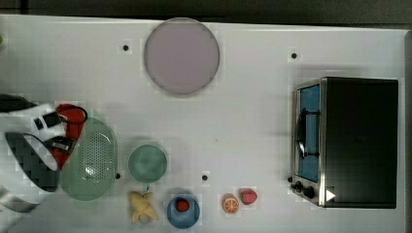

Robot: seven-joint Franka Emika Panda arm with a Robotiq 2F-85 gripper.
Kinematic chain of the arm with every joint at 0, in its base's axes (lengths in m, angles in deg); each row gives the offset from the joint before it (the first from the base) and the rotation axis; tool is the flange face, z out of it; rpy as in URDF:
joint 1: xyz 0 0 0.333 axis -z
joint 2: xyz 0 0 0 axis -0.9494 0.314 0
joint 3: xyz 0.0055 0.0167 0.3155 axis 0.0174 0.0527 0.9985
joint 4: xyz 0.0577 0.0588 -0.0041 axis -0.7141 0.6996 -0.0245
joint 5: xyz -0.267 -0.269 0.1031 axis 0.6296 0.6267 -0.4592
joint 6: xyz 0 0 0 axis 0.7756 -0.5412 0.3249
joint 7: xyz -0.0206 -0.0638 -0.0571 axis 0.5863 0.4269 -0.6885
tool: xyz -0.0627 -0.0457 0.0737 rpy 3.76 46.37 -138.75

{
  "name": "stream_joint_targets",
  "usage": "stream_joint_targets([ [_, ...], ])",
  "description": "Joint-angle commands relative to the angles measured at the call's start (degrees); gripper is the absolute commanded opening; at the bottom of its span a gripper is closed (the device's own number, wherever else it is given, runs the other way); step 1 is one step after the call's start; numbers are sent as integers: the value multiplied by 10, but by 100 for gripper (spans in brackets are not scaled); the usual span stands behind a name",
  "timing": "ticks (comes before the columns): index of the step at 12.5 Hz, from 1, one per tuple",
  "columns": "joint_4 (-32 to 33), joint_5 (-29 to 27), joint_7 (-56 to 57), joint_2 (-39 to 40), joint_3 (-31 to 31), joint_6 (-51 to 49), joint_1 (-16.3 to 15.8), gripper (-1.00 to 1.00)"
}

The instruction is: Pick ketchup from strainer and place it on the table

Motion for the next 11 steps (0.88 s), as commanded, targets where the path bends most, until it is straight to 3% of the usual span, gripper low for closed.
stream_joint_targets([
  [1,-65,-3,75,8,-32,-88,59,16],
  [6,-99,4,299,8,-133,-119,104,16],
  [11,-75,4,443,8,-256,-69,117,16],
])
